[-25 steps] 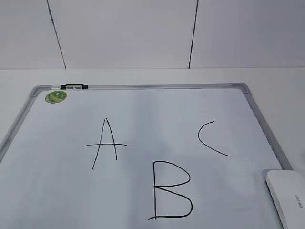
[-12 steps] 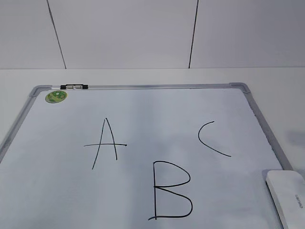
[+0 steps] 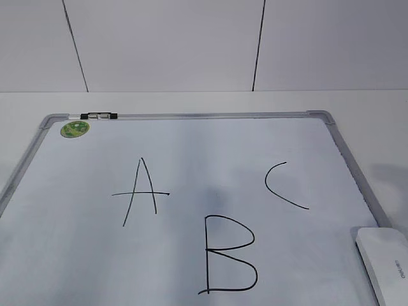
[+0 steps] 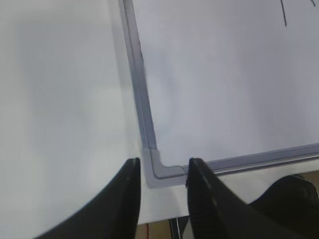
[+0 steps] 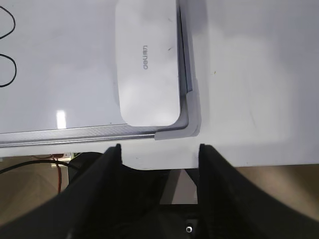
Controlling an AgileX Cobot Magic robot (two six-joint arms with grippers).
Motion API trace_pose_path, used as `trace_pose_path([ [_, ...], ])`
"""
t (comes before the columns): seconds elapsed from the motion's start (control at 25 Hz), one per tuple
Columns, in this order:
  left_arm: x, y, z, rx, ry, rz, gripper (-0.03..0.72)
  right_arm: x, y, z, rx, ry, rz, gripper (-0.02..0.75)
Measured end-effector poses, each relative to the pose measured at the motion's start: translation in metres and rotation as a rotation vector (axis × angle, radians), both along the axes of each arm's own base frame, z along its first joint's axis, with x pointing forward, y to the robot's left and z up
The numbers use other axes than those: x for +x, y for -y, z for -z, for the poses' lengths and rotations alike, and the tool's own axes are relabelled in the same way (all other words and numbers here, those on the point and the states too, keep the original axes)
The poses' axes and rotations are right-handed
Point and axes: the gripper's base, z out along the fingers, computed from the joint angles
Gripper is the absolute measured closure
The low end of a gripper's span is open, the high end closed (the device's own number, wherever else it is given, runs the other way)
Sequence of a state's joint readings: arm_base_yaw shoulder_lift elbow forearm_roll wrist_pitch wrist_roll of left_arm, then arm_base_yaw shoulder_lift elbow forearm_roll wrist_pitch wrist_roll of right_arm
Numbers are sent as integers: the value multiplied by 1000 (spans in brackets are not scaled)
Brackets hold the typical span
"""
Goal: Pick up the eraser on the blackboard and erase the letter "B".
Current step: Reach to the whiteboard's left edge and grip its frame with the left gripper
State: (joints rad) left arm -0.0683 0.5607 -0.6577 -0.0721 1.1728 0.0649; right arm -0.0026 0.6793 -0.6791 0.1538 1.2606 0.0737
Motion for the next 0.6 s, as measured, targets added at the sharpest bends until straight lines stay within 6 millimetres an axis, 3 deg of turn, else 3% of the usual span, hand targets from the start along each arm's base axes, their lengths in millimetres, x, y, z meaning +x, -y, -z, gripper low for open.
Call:
trace_pose_path([
  [0.36,34,4,19,-4,-225,1,446,29,0,-11,4,-39,1,328],
  [0.6,60,6,7,-2,-265,1,445,32,2,-9,-17,-58,5,328],
])
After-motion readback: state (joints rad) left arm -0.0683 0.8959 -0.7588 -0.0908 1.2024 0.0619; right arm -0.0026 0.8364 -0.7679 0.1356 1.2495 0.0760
